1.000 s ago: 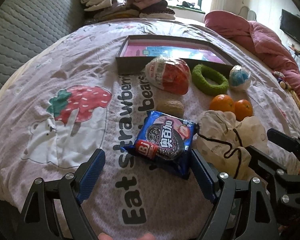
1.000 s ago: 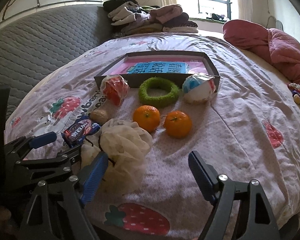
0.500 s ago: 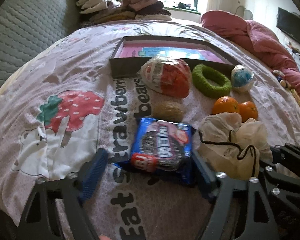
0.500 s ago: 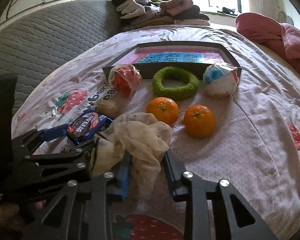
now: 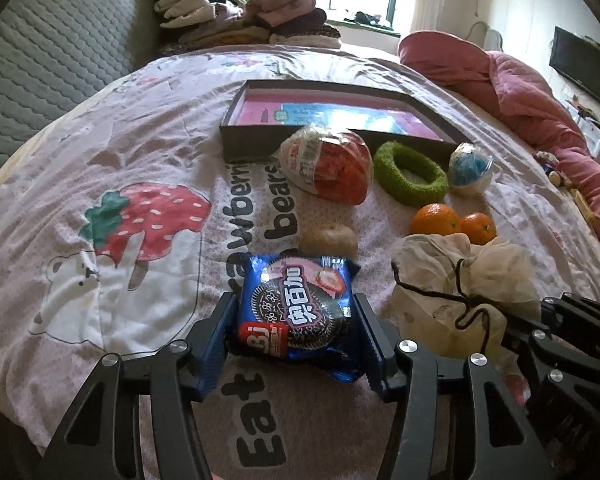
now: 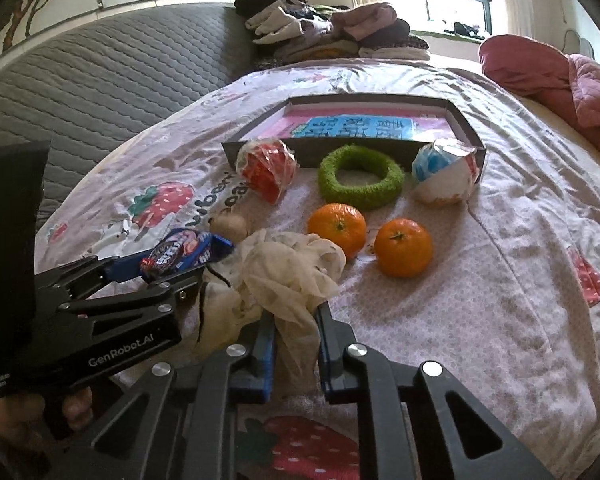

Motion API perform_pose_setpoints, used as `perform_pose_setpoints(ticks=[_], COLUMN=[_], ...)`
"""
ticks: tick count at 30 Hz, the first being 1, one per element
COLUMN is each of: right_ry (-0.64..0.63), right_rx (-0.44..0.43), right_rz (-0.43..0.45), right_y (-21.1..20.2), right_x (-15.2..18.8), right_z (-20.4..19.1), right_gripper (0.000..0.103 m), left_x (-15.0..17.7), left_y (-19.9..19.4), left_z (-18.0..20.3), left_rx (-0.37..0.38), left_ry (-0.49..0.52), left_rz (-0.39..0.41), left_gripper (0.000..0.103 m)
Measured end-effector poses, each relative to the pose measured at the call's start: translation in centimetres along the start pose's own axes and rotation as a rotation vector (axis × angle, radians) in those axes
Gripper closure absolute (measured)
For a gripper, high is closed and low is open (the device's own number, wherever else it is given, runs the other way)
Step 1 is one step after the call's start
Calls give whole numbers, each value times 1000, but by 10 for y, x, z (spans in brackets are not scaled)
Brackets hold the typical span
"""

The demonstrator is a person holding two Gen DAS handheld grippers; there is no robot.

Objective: Organize objects
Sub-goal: 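Close the left tool on the biscuit pack while the right tool grasps the mesh sponge, then carry the biscuit pack and sponge over the tray with both tools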

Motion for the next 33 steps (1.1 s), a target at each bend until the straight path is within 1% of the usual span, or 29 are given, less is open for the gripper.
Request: perform_pose_setpoints(ticks=[9, 18, 27, 33], right_ry=[-10, -13, -11, -7], right_rx=[14, 46, 79, 96], right_rz=[49, 111, 158, 176], right_y=[-20, -40, -48, -44], right_x=[-7, -19, -40, -55], right_z=[-2, 4, 21, 35], right_gripper=[86, 86, 86, 86], left_x=[-6, -15, -33, -54], left_y=[-20, -39, -47, -45], left_z=[2, 9, 26, 33], left_rx=[14, 27, 46, 58], left_ry=[-3, 4, 25, 28], left_rz=[36, 82, 125, 154], left_gripper=[49, 49, 49, 49])
Point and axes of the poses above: each gripper's, at about its wrist camera, not at the fingertips, and y roughly the way its jaws point, z to its right, x to its underside, the point moved 1 cm from there along y, roughly the way its jaws point, and after that the axes turned 13 degrees about -y, right-handed, at the moved point
